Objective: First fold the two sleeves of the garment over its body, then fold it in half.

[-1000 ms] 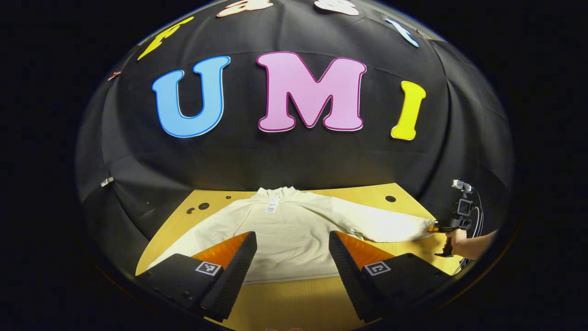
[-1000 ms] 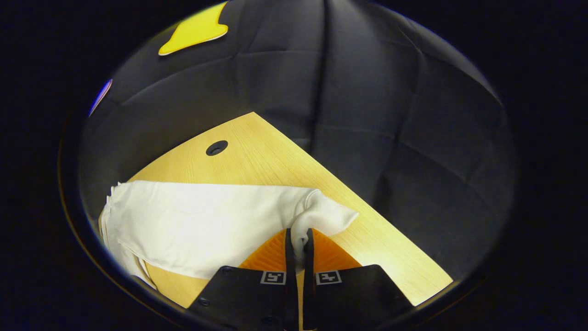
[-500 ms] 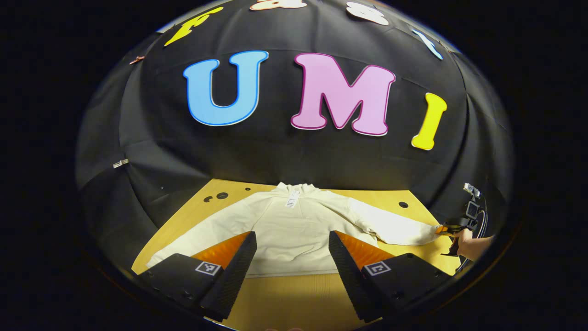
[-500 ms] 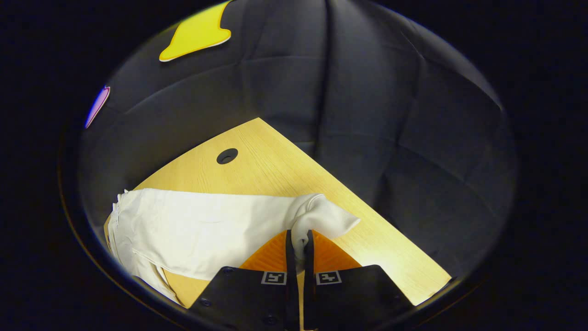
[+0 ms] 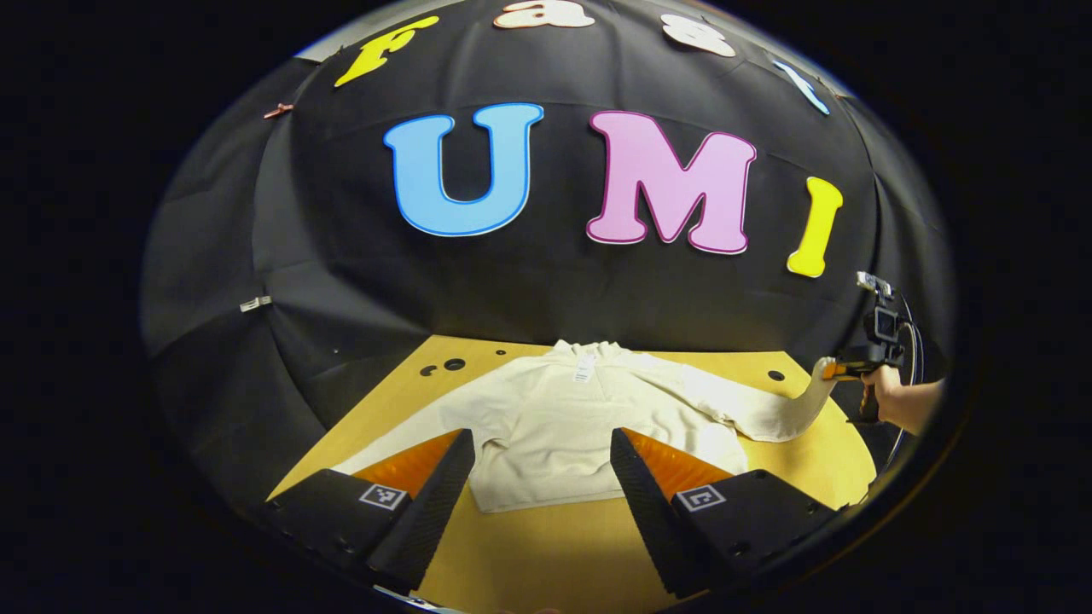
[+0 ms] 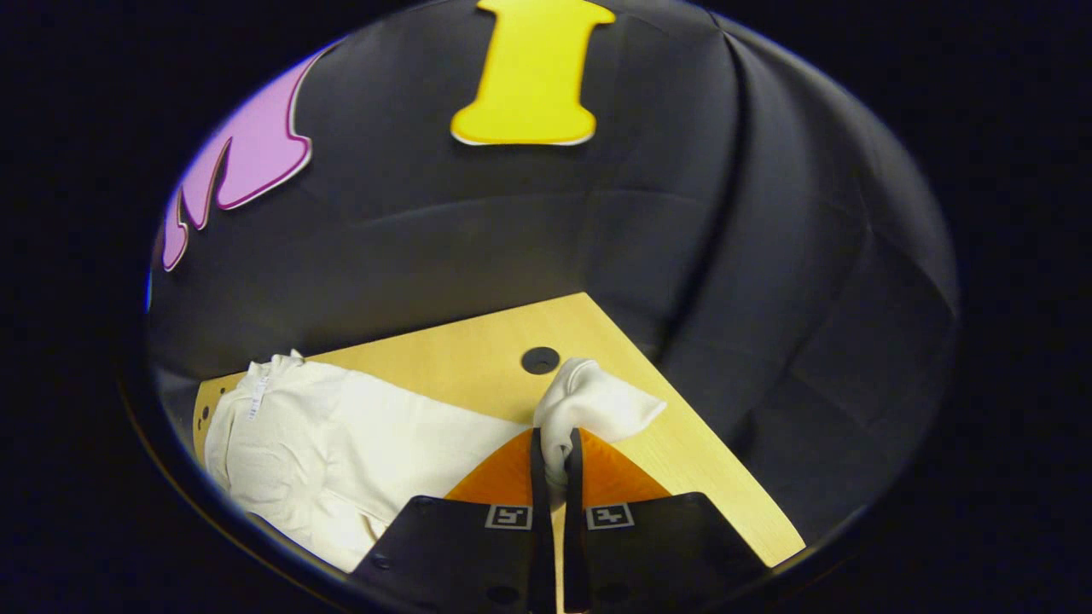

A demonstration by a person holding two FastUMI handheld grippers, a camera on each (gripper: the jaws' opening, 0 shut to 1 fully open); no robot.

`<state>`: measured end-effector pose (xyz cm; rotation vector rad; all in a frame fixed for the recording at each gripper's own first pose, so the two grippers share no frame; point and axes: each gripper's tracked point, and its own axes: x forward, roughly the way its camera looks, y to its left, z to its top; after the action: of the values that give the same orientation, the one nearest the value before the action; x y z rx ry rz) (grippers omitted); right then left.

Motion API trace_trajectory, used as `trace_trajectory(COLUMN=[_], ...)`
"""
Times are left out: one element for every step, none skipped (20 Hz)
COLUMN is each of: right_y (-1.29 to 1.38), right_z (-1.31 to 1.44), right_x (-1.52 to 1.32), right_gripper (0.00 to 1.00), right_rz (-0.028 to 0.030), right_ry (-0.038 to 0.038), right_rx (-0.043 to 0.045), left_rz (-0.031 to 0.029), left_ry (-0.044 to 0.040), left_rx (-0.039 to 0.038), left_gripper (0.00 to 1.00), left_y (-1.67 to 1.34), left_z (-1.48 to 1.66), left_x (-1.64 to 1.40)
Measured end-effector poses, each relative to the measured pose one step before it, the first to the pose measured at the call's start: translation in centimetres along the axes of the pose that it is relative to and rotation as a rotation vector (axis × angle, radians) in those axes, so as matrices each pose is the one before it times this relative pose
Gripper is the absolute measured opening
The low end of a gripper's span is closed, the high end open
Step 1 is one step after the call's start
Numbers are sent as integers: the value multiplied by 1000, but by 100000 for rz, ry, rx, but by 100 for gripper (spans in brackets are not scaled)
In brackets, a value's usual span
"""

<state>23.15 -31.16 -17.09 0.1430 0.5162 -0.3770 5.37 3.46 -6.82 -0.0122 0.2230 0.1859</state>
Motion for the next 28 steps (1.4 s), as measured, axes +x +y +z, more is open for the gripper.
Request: trace_trajectory(right_y=[1682,2293,1608,1832,1927,1868,1870,1945,2030,1989,2105,2141,2080,1878,1768,1702,1772,1727,1954,2135,2121,2061,2045,1915,1766,1673,1686,1553], right_z=[672,773,828,864,707,723,772,865,939,612,627,398,167,-57,146,222,308,345,445,255,318,160,46,-224,-325,-247,-197,-241], right_x=[-24,-63,-149,-228,9,-139,-184,176,515,501,122,445,505,399,338,215,380,400,408,679,543,577,566,801,822,607,821,864], right_gripper=[8,8,8,8,8,8,8,8,8,8,8,8,8,8,8,8,8,8,8,8,8,7,7,8,8,7,8,8], right_rz=[2112,2496,2060,1924,2169,2404,2448,2559,2543,2454,2526,2530,2693,2349,2292,2316,2089,2158,1995,2346,2686,2797,2519,2300,2373,2701,2339,1495], right_ry=[-735,-984,-949,-1626,-1341,-1003,-844,-849,-1052,-653,-388,-298,418,521,620,316,85,-95,-337,-441,-35,165,395,874,1159,1060,724,491], right_rx=[-1012,-1279,-1370,-2426,-3082,-3332,-2952,-2057,-1167,-784,-792,-1028,-1720,-2159,-2135,-2106,-2555,-3006,-3384,-2934,-1998,-872,-238,-652,-520,-228,-292,-899], left_rz=[1105,785,551,702,1307,1383,1856,1522,1382,1209,1083,1221,1179,1251,1659,1576,1218,1256,1205,1179,1123,732,888,1249,1317,1139,1026,851], left_ry=[-298,-93,-310,-490,-435,-55,-440,-115,56,17,-93,11,-17,150,-138,-110,85,80,297,750,782,774,747,1083,1163,461,202,464], left_rx=[1425,632,-551,-1057,-1313,-1052,-561,-709,-1226,-1307,-1185,-973,-837,-837,-950,-1175,-1384,-1316,-1159,-949,-846,-647,-433,-201,-381,-638,-874,-886], left_gripper=[99,99,99,99,99,99,99,99,99,99,99,99,98,98,98,98,98,98,99,99,99,99,99,99,99,98,99,99], left_y=[769,639,630,677,843,884,752,726,770,709,707,744,722,732,874,781,674,630,623,616,621,581,603,595,510,780,532,478], left_z=[-116,-174,-81,48,-145,29,-37,156,-140,100,-128,-91,-64,-163,-81,-119,-112,-242,-228,-255,-437,-236,-269,-396,-300,-335,56,-179], left_x=[-245,-208,-181,-126,47,240,329,423,343,268,210,242,247,292,101,14,132,68,-65,1,4,42,49,139,208,74,190,216])
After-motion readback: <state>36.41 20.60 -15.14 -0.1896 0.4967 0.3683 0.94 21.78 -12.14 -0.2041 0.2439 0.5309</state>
